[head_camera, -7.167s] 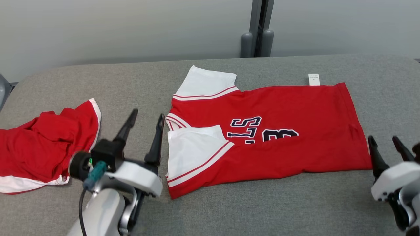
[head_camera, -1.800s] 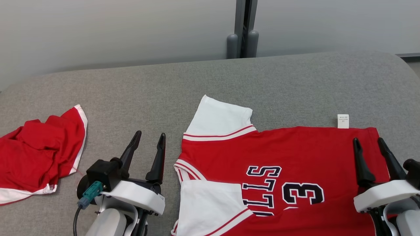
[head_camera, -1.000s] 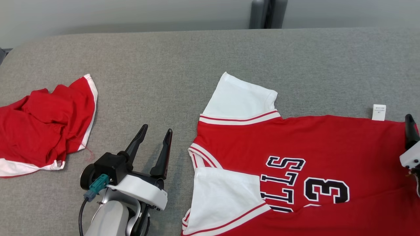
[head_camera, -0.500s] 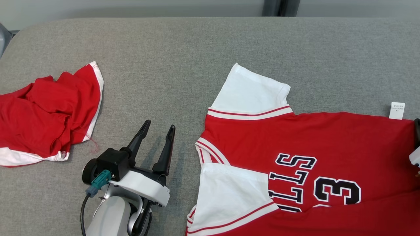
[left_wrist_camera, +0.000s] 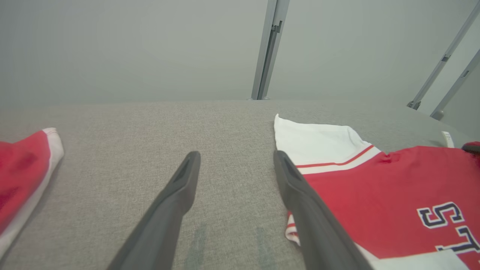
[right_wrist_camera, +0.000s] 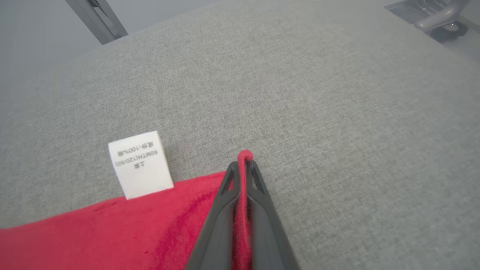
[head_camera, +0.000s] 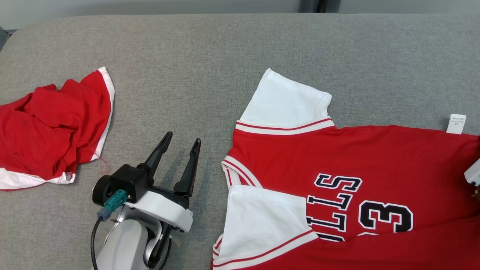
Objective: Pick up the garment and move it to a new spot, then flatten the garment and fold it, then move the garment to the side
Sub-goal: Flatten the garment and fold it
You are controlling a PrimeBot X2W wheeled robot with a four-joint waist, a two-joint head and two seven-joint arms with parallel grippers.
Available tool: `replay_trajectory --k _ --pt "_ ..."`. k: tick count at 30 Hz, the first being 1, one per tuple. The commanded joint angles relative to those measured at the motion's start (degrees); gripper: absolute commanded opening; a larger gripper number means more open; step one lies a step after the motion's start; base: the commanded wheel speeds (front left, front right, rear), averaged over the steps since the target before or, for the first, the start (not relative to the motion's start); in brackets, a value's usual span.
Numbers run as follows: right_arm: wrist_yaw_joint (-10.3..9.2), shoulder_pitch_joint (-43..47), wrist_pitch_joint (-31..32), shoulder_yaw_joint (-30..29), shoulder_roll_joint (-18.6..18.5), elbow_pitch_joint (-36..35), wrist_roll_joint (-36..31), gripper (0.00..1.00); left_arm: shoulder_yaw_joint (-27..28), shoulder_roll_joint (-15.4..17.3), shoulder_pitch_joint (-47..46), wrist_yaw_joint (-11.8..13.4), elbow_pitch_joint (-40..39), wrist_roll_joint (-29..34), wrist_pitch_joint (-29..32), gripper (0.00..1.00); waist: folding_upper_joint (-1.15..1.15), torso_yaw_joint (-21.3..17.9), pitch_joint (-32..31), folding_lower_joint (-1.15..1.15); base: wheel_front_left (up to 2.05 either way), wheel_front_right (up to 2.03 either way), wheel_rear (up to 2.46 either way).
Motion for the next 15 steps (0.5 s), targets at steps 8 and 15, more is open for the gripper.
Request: replay_trajectory --k 8,15 --pt "-0.01 1.5 -6.2 4.5 1.0 -5.3 0.7 0.0 0.4 1.0 -1.6 -0.1 0.3 -0.1 -0.2 1.0 0.0 -1.4 -1.3 0.0 0.0 0.0 0.0" --pt "-0.01 3.6 -8.4 8.5 1.3 -14.0 0.9 0.0 -0.2 2.2 -6.5 -0.1 2.1 0.9 -0.2 1.0 0.0 -4.9 -0.3 0.0 0.0 0.0 0.0"
